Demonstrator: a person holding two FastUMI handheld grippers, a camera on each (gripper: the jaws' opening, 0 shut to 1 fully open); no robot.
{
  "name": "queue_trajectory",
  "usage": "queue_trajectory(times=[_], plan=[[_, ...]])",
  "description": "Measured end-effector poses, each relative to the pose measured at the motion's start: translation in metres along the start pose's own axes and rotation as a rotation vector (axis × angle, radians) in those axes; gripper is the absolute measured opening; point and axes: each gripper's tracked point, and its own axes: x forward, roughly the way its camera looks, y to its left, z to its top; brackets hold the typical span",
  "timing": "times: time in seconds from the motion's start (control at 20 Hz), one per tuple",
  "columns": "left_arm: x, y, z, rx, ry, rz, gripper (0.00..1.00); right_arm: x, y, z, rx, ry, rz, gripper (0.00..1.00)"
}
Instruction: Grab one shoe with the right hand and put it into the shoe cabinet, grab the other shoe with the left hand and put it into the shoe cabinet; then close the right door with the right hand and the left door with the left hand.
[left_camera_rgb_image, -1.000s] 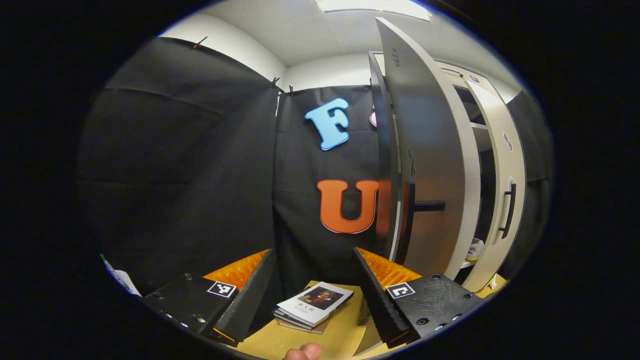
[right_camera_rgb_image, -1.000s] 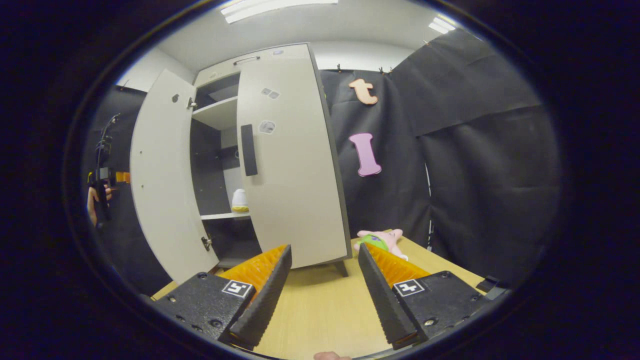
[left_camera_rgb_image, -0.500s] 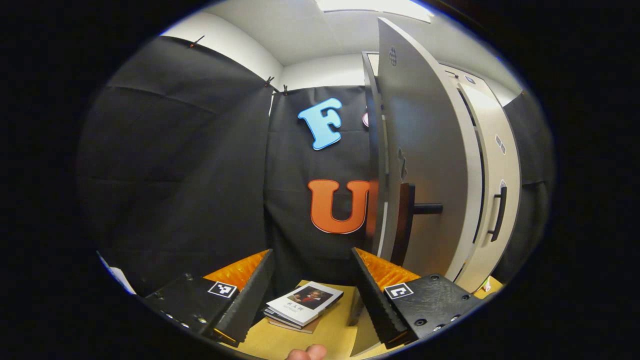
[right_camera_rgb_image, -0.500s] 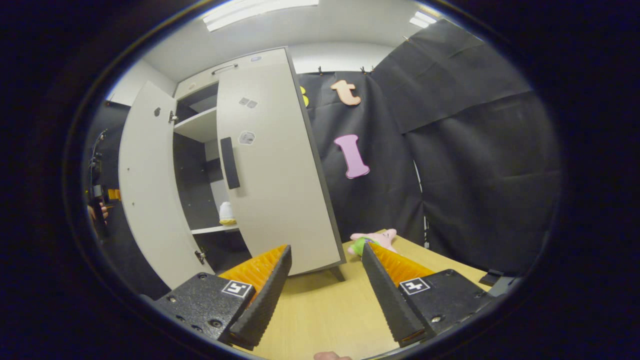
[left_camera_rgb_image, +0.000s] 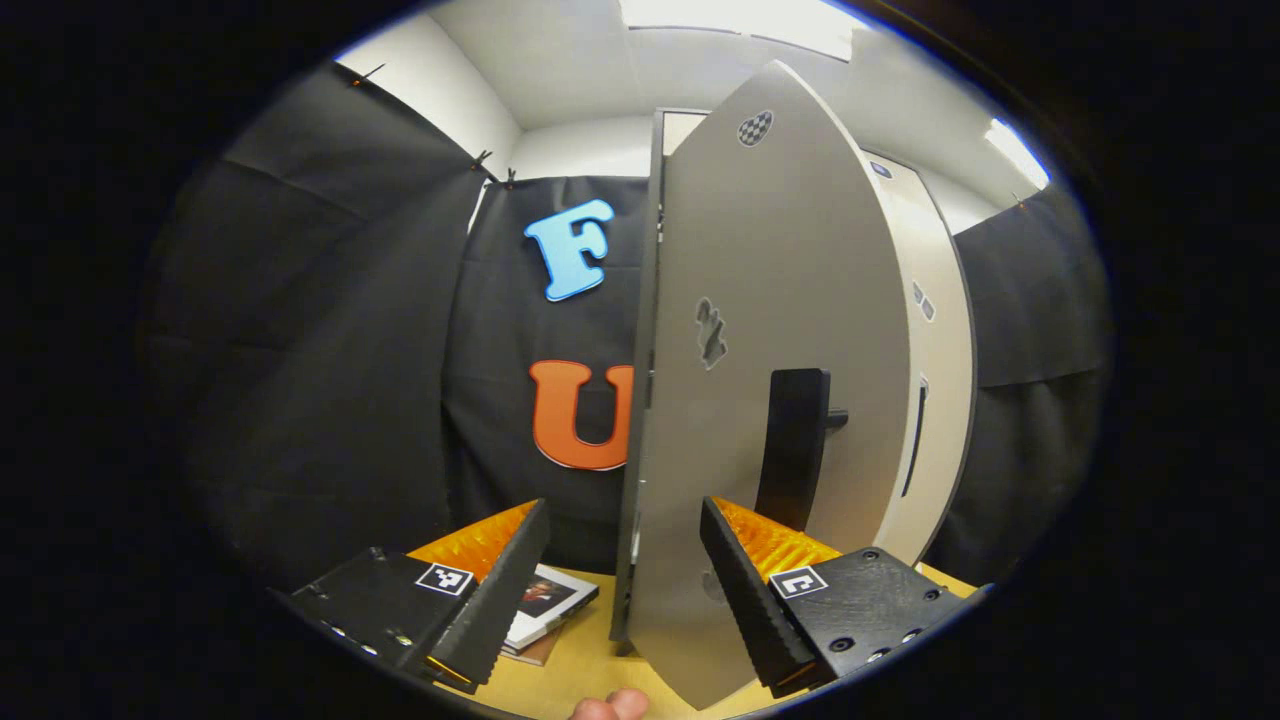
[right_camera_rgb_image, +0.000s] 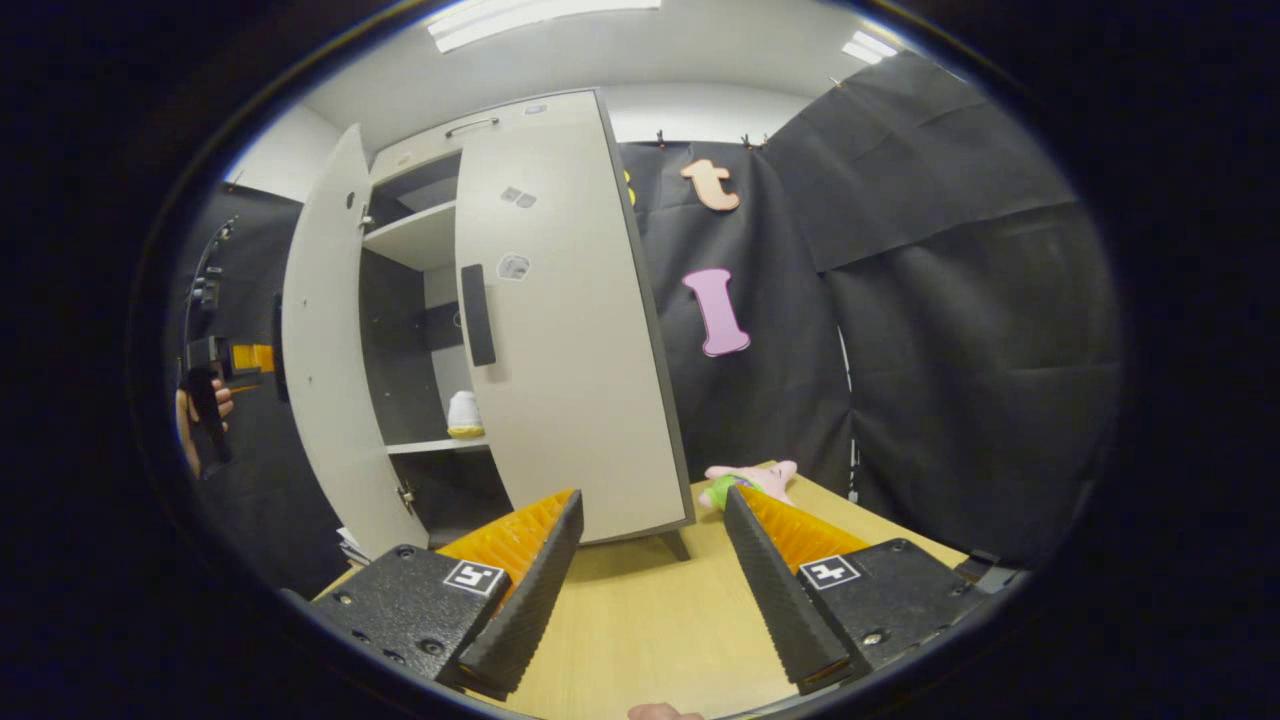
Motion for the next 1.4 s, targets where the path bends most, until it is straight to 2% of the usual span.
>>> queue_trajectory(times=[0.25, 0.3, 0.4, 0.45, 0.5, 0.55, 0.65, 0.7, 0.95, 1.2, 1.25, 1.4], plan=[[0.023, -0.038, -0.006, -0.017, 0.010, -0.069, 0.92, -0.002, -0.005, -0.002, -0.007, 0.008, -0.013, 0.92], [0.027, -0.042, -0.007, -0.006, 0.012, -0.074, 0.92, -0.002, -0.006, -0.003, -0.008, 0.008, -0.015, 0.85], [0.029, -0.041, -0.005, 0.017, -0.005, -0.058, 0.92, -0.003, -0.008, -0.005, -0.010, 0.012, -0.016, 0.85], [0.028, -0.040, -0.004, 0.028, -0.012, -0.053, 0.92, -0.003, -0.007, -0.006, -0.011, 0.015, -0.016, 0.92], [0.026, -0.039, -0.006, 0.035, -0.013, -0.050, 0.92, -0.004, -0.008, -0.005, -0.012, 0.015, -0.014, 0.92], [0.025, -0.039, -0.007, 0.036, -0.009, -0.053, 0.92, -0.003, -0.007, -0.005, -0.014, 0.014, -0.012, 0.85], [0.019, -0.043, -0.007, 0.024, -0.007, -0.063, 0.92, -0.002, -0.006, -0.006, -0.015, 0.013, -0.008, 0.85], [0.016, -0.045, -0.009, 0.024, -0.005, -0.066, 0.92, -0.002, -0.005, -0.007, -0.014, 0.016, -0.005, 0.92], [-0.014, -0.055, -0.023, 0.012, 0.004, -0.087, 0.93, -0.003, 0.000, -0.008, -0.020, 0.021, 0.013, 0.93], [-0.066, -0.074, -0.060, 0.006, 0.035, -0.103, 0.93, -0.009, 0.011, -0.010, -0.043, 0.026, 0.044, 0.93], [-0.076, -0.075, -0.069, 0.015, 0.040, -0.093, 0.93, -0.011, 0.013, -0.011, -0.049, 0.026, 0.048, 0.85], [-0.105, -0.090, -0.093, 0.043, 0.039, -0.096, 0.93, -0.015, 0.018, -0.015, -0.062, 0.030, 0.063, 0.85]])
